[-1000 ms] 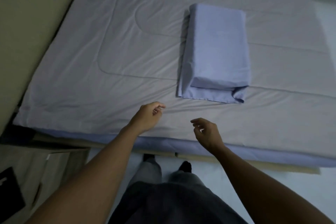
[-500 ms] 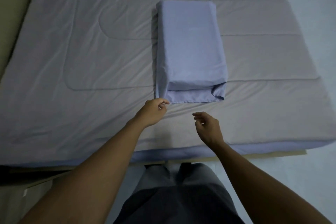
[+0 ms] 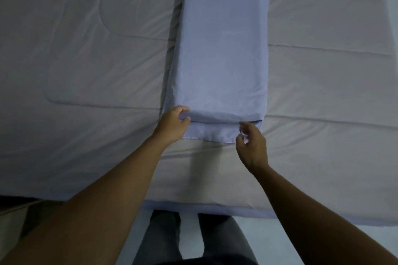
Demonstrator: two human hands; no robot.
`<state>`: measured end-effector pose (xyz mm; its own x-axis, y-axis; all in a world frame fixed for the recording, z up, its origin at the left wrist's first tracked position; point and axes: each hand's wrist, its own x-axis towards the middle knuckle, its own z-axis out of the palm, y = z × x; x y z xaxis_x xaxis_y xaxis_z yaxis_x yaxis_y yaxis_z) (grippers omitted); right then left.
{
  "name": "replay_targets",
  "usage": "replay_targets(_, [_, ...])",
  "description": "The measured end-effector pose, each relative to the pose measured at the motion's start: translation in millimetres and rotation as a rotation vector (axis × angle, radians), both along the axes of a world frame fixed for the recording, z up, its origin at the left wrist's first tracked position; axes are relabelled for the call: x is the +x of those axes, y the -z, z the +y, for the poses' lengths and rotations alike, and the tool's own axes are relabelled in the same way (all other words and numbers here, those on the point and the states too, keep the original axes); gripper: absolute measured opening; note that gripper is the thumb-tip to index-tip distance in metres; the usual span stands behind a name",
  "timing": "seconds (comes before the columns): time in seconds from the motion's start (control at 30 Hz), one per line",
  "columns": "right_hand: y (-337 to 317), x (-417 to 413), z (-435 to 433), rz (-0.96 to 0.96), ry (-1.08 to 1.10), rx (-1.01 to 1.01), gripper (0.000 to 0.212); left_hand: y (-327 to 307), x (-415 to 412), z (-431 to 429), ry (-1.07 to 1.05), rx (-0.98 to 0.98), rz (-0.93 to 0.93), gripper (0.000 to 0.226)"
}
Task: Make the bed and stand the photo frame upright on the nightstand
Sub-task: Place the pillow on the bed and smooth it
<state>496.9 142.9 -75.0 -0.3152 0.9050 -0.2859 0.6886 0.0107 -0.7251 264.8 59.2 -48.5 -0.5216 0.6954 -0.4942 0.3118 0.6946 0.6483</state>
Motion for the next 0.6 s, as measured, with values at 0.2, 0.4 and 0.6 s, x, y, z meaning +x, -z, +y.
replay_targets(0.2, [32.7, -3.0, 70.7, -0.008, 0.149, 0.082, 0.051, 30.1, -6.3, 49.8, -0.104, -0.022, 0.08, 0.07])
replay_targets(0.4, [69.9, -7.8, 113.6, 0.002, 0.349, -0.064, 0.064, 62.5, -32.7, 84.4, -0.205, -0.03, 0.109, 0.095])
replay_targets(0.6, [115.3, -3.0, 125.4, 0.028, 0.441, -0.343, 0.063, 110.5, -46.9, 88.4, -0.382, -0.088, -0.098, 0.116])
